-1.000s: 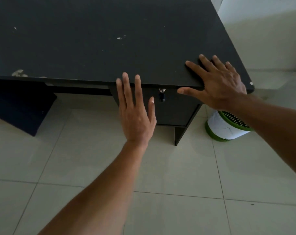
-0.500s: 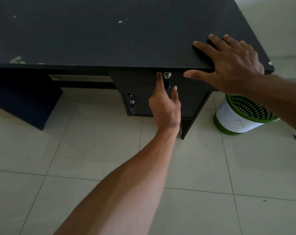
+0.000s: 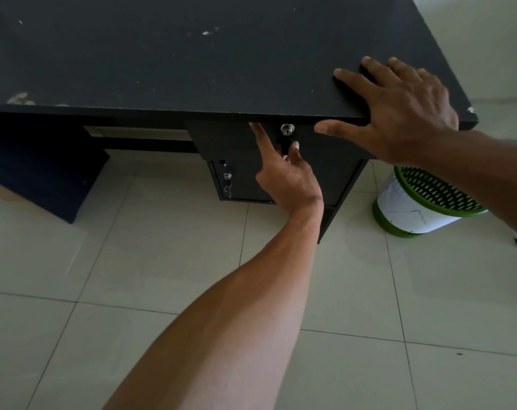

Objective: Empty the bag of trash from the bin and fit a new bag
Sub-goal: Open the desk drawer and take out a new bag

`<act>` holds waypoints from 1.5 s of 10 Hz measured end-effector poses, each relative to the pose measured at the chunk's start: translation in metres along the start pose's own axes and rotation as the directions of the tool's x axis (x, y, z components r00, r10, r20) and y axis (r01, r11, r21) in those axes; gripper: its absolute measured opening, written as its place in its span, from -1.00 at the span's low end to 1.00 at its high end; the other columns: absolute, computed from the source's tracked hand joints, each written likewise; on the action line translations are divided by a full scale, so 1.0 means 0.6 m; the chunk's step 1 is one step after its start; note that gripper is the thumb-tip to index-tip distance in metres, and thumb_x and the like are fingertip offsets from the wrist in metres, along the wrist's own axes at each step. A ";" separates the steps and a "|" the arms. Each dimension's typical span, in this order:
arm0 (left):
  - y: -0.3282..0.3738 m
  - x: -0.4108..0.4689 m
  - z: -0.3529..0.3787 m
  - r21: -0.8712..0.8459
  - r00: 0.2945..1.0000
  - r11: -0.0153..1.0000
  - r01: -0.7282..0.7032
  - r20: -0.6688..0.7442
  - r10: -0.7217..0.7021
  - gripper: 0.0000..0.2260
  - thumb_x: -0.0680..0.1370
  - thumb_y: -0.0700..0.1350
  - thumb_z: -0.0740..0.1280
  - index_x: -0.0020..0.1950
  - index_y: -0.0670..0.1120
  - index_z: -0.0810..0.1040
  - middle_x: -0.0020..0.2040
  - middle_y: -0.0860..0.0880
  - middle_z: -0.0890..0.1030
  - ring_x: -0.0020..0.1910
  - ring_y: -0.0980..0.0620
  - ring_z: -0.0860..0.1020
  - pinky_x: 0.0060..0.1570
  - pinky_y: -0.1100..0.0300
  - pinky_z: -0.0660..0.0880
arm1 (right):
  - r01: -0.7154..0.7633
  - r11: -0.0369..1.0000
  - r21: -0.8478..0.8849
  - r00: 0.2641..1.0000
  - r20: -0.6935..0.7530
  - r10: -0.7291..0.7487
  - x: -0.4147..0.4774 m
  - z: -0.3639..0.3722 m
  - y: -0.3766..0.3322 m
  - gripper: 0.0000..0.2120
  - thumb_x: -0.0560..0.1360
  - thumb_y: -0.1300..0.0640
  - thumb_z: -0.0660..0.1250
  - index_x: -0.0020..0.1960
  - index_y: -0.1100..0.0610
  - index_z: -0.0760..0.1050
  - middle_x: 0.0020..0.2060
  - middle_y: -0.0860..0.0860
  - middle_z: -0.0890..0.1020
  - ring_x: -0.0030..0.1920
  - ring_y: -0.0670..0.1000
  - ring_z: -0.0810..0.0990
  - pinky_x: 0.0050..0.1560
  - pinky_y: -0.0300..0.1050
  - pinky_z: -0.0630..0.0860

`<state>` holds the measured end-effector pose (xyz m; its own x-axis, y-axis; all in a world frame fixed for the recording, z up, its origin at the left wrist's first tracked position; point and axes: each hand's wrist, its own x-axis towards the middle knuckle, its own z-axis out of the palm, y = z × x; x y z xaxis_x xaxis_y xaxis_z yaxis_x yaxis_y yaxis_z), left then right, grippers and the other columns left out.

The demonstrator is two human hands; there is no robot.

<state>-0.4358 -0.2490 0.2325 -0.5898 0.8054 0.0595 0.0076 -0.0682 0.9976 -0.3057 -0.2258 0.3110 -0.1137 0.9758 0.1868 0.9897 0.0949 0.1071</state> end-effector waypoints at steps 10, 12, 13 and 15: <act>-0.017 -0.080 -0.069 -0.154 0.987 0.986 0.066 -0.136 -0.087 -0.43 0.47 -0.31 0.47 0.45 -0.10 0.44 0.11 -0.13 0.68 0.05 0.04 0.68 0.07 0.29 0.58 | 0.007 1.000 0.018 1.000 0.004 -0.007 -0.002 -0.004 -0.001 -0.07 0.31 -0.67 -0.18 0.55 -0.22 -0.02 0.57 0.04 0.13 0.53 0.22 0.12 0.45 0.31 0.10; -0.027 -0.115 -0.094 -0.254 0.978 0.962 0.102 -0.151 -0.143 -0.44 0.47 -0.35 0.46 0.43 -0.08 0.45 0.10 -0.14 0.69 0.05 0.05 0.68 0.09 0.23 0.59 | 0.007 0.999 0.032 1.000 0.007 -0.008 -0.005 -0.009 0.001 -0.08 0.31 -0.66 -0.17 0.55 -0.22 -0.02 0.56 0.03 0.14 0.54 0.22 0.11 0.45 0.29 0.09; -0.031 -0.125 -0.106 -0.274 0.978 0.958 0.088 -0.159 -0.135 -0.45 0.46 -0.37 0.46 0.42 -0.11 0.46 0.04 -0.12 0.70 0.04 0.06 0.68 0.10 0.18 0.60 | 0.013 0.999 0.033 1.000 0.010 -0.014 -0.004 -0.010 0.000 -0.08 0.32 -0.66 -0.17 0.55 -0.22 -0.01 0.56 0.04 0.15 0.53 0.22 0.12 0.45 0.30 0.10; -0.032 -0.134 -0.117 -0.295 0.980 0.953 0.074 -0.153 -0.124 -0.44 0.46 -0.38 0.45 0.42 -0.08 0.46 0.03 -0.13 0.71 0.04 0.06 0.69 0.11 0.21 0.58 | 0.014 0.999 0.038 1.000 0.023 -0.015 -0.006 -0.014 -0.001 -0.08 0.33 -0.65 -0.17 0.55 -0.20 0.00 0.56 0.05 0.15 0.53 0.22 0.13 0.45 0.29 0.12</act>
<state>-0.4453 -0.3539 0.2059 -0.7031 0.7076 -0.0703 -0.2749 -0.1793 0.9446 -0.3067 -0.2310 0.3184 -0.1269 0.9785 0.1627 0.9905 0.1164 0.0728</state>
